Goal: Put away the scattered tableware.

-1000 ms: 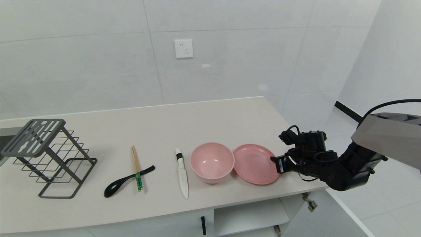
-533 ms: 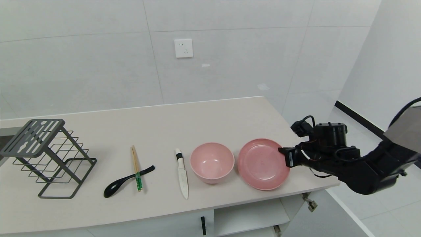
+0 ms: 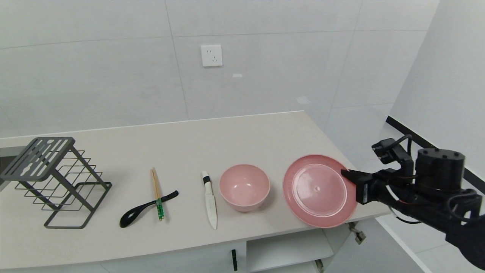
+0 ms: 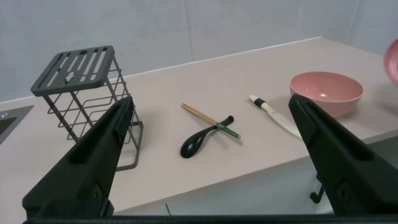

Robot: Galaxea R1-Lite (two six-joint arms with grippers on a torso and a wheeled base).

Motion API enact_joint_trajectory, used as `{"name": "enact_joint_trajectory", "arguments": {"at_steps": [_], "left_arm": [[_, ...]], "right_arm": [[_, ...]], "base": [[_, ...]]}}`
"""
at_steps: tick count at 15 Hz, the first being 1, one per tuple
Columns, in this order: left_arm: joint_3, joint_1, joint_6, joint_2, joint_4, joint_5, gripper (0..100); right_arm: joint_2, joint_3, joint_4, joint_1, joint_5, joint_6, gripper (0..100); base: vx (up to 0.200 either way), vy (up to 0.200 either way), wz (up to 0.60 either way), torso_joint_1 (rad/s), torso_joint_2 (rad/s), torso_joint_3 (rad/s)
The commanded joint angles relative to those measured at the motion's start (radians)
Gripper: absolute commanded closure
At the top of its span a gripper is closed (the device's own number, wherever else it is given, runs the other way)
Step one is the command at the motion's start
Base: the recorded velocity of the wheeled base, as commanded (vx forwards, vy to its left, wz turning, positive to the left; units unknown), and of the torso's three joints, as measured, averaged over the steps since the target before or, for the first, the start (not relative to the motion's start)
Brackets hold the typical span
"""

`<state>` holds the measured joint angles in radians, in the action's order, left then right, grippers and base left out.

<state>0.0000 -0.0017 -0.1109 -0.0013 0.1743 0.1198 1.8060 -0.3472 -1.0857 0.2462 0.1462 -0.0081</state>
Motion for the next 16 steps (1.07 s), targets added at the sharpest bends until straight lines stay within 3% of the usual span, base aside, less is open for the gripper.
{"name": "enact_joint_trajectory", "arguments": {"at_steps": [1, 5, 7, 10, 11, 13, 16], "left_arm": [[0.000, 0.000, -0.003, 0.001, -0.006, 0.006, 0], [-0.015, 0.002, -0.004, 0.103, -0.038, 0.244, 0], [-0.072, 0.000, -0.003, 0.173, -0.038, 0.276, 0], [-0.201, -0.008, -0.004, 0.369, -0.035, 0.366, 0], [-0.232, -0.011, -0.006, 0.460, -0.021, 0.403, 0], [-0.241, -0.032, -0.006, 0.580, 0.108, 0.452, 0], [-0.224, -0.043, -0.009, 0.739, 0.318, 0.452, 0]], "right_arm": [[-0.188, 0.099, -0.002, 0.002, 0.003, -0.001, 100], [-0.366, 0.160, -0.002, -0.015, 0.004, 0.005, 100], [-0.413, 0.183, -0.013, -0.025, 0.004, 0.007, 100], [-0.488, 0.234, -0.066, -0.165, 0.009, 0.008, 100], [-0.505, 0.241, -0.071, -0.166, 0.009, 0.003, 100], [-0.519, 0.217, -0.072, -0.162, 0.009, 0.002, 100], [-0.542, 0.194, -0.071, -0.122, 0.010, 0.002, 100]], "base": [[0.000, 0.000, 0.00, 0.000, 0.00, 0.000], [0.000, 0.000, 0.00, 0.000, 0.00, 0.000], [0.000, 0.000, 0.00, 0.000, 0.00, 0.000], [0.000, 0.000, 0.00, 0.000, 0.00, 0.000], [0.000, 0.000, 0.00, 0.000, 0.00, 0.000], [0.000, 0.000, 0.00, 0.000, 0.00, 0.000], [0.000, 0.000, 0.00, 0.000, 0.00, 0.000]]}}
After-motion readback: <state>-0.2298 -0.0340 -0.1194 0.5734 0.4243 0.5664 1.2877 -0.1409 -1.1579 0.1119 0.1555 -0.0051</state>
